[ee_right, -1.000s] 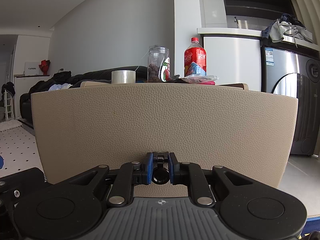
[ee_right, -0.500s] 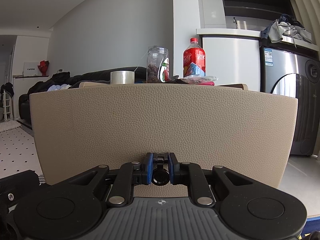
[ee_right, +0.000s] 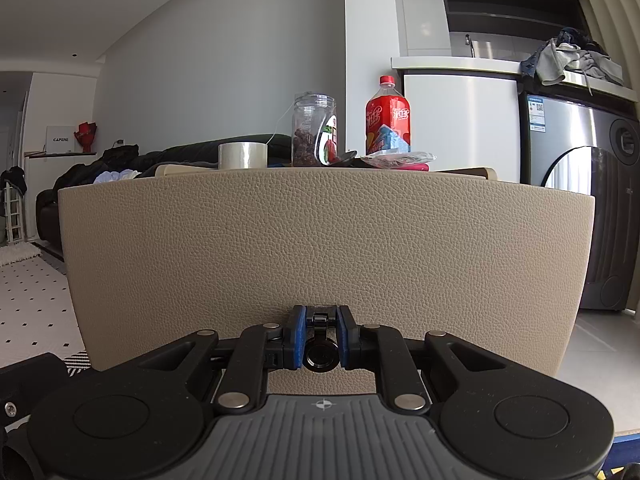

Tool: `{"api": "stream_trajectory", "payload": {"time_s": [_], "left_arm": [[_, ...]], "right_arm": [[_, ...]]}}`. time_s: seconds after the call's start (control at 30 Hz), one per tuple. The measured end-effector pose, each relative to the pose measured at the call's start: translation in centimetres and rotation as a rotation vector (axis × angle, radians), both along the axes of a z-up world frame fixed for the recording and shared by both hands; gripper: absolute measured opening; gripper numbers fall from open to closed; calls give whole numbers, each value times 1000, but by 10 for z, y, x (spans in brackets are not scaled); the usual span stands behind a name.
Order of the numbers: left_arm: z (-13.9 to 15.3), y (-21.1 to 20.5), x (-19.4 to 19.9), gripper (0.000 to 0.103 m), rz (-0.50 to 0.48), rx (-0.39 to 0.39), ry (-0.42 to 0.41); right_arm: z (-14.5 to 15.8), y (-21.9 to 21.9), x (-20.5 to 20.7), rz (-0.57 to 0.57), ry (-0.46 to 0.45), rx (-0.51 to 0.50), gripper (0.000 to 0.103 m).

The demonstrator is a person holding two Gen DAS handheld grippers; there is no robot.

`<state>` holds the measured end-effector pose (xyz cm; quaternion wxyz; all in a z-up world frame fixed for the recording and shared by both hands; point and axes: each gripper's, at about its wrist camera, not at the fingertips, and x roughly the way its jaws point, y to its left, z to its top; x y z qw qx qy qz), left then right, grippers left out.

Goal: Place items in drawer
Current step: 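Push the upper drawer inward by its ring pull with the right gripper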

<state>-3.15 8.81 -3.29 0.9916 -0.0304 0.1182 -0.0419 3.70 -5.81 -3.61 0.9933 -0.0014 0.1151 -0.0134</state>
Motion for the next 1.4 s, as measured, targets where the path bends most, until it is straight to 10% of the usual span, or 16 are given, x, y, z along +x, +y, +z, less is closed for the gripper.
{"api": "stream_trajectory", "payload": {"time_s": [1.4], "left_arm": [[1,3,0,95,6,0,3]], "right_arm": [[1,-4,36,-7,6,12,18]]}}
